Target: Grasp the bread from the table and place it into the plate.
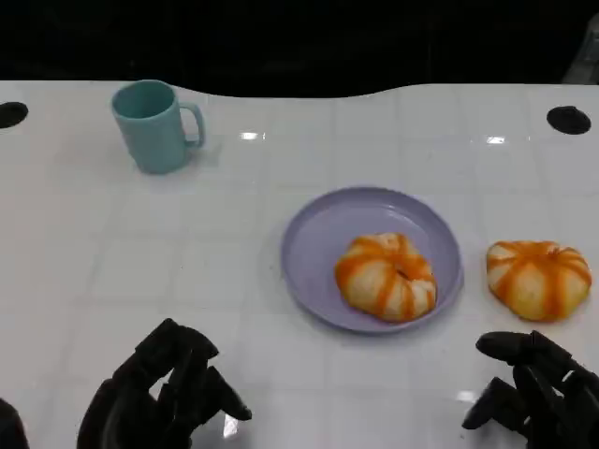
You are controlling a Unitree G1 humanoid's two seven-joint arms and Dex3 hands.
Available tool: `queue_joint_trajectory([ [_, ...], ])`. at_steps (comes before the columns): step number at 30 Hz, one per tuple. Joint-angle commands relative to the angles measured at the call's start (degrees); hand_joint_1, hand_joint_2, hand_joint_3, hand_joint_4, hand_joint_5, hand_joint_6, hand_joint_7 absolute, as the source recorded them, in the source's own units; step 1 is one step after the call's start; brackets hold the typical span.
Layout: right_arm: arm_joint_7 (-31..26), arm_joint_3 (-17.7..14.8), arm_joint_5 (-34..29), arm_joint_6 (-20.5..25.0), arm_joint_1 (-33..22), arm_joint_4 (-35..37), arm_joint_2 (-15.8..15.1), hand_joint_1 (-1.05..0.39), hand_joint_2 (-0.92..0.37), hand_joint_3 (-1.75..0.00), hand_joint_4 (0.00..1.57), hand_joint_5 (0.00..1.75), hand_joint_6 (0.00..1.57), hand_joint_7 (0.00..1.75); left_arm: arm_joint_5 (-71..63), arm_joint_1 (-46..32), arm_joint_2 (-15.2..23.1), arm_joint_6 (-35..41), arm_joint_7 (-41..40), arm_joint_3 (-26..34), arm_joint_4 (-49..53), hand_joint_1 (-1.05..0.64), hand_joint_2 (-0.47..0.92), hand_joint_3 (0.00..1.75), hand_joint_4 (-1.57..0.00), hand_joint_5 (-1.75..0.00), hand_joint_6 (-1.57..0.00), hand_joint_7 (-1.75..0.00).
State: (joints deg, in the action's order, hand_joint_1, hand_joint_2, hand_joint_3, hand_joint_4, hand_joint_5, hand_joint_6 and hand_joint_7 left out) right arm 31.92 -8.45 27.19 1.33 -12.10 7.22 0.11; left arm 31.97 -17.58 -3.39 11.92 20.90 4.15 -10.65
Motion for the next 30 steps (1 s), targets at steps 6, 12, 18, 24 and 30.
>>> queue_joint_trajectory([
  [6, 0.1, -0.4, 0.0, -1.0, 0.0, 0.0, -0.5, -0.65, -0.92, -0.22, 0.67, 1.43, 0.72, 0.89, -0.3, -0.9, 1.8, 1.8, -0.8, 0.8, -0.1, -0.51, 0.92, 0.37, -0.63, -1.75, -0.46, -1.61],
  [12, 0.2, -0.4, -0.4, -1.5, 0.3, 0.5, -0.7, -0.66, -0.92, -0.22, 0.67, 1.44, 0.72, 0.90, -1.8, 0.7, 2.1, -2.2, 1.8, 0.9, 2.9, -0.51, 0.92, 0.38, -0.64, -1.75, -0.47, -1.60],
  [18, 0.0, -0.5, -0.3, -1.0, 0.4, 0.3, -0.9, -0.66, -0.92, -0.22, 0.67, 1.45, 0.72, 0.92, -1.8, 2.2, 1.6, -4.0, 1.6, 1.4, 4.0, -0.50, 0.92, 0.39, -0.63, -1.75, -0.44, -1.58],
  [24, 0.4, -0.9, -0.1, -1.3, 0.5, 0.8, -1.0, -0.66, -0.92, -0.22, 0.67, 1.44, 0.72, 0.91, -1.7, 2.7, 1.5, -4.6, 1.5, 1.5, 4.5, -0.49, 0.92, 0.39, -0.63, -1.75, -0.44, -1.59],
  [30, 0.1, -0.9, -0.2, -0.8, 0.3, 0.5, -1.2, -0.67, -0.92, -0.22, 0.67, 1.44, 0.73, 0.90, -1.8, 2.9, 1.6, -3.7, 0.8, 1.3, 4.3, -0.50, 0.92, 0.39, -0.64, -1.75, -0.47, -1.57],
])
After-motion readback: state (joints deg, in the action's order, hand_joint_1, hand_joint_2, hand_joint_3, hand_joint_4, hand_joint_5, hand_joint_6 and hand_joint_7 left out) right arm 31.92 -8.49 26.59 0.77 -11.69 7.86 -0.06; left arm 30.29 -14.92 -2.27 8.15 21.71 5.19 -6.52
